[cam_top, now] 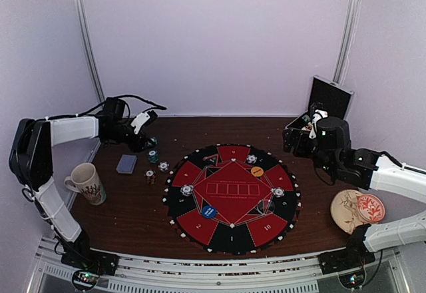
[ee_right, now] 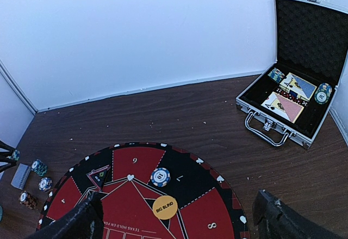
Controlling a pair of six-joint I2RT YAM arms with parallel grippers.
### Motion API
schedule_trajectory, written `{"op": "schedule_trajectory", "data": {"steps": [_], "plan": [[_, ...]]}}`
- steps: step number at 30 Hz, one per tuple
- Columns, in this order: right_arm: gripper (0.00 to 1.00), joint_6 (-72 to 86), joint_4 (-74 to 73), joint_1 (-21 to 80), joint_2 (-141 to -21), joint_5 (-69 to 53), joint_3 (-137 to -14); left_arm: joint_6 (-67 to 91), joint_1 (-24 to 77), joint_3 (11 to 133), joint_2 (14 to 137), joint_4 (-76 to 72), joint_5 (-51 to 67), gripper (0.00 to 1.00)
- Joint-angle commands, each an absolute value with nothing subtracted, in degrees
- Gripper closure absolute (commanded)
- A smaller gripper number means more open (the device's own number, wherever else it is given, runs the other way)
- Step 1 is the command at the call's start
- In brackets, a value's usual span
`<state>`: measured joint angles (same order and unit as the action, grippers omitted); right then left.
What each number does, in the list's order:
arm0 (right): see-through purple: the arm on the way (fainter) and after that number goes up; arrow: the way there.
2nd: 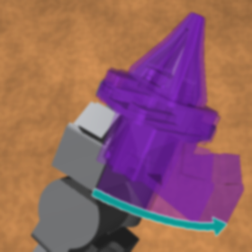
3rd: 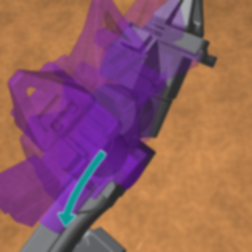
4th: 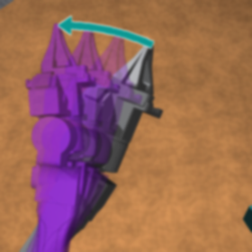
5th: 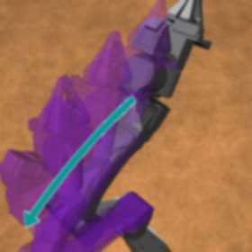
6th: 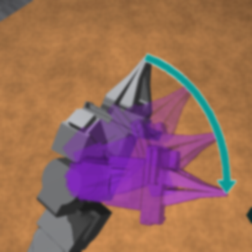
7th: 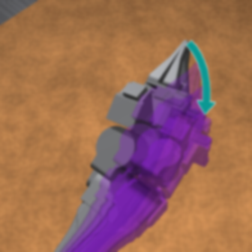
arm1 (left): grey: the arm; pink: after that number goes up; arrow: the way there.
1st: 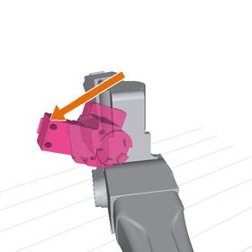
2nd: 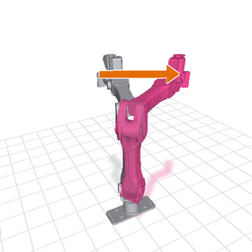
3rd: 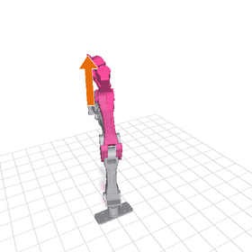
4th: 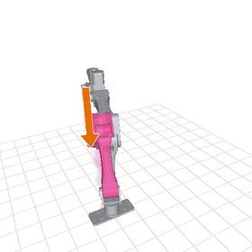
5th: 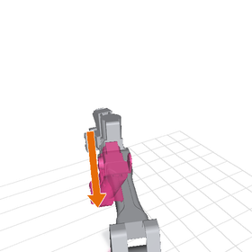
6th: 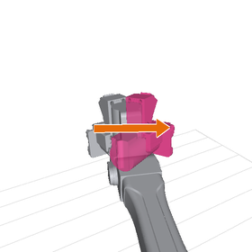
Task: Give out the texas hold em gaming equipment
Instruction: Pick up the pile of poker chips from the pile of poker chips, then place the poker chips pile at the small blind area.
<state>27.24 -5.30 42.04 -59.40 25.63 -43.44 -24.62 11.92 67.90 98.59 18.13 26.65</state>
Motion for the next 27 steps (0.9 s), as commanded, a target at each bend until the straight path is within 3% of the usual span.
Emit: {"op": "schedule_trajectory", "data": {"steps": [1,12,27], "plan": [[0.03,26.7,-4.3,42.3,-59.6,25.5,-43.8,-31.4,15.5,64.8,93.3,18.6,31.8,0.72],[0.03,26.7,-4.3,42.3,-59.9,25.5,-43.8,-43.7,30.9,56.3,88.2,22.4,33.3,0.72],[0.04,26.5,-4.2,42.2,-60.6,25.2,-44.0,-46.9,38.5,54.7,94.6,22.9,33.1,0.72]]}}
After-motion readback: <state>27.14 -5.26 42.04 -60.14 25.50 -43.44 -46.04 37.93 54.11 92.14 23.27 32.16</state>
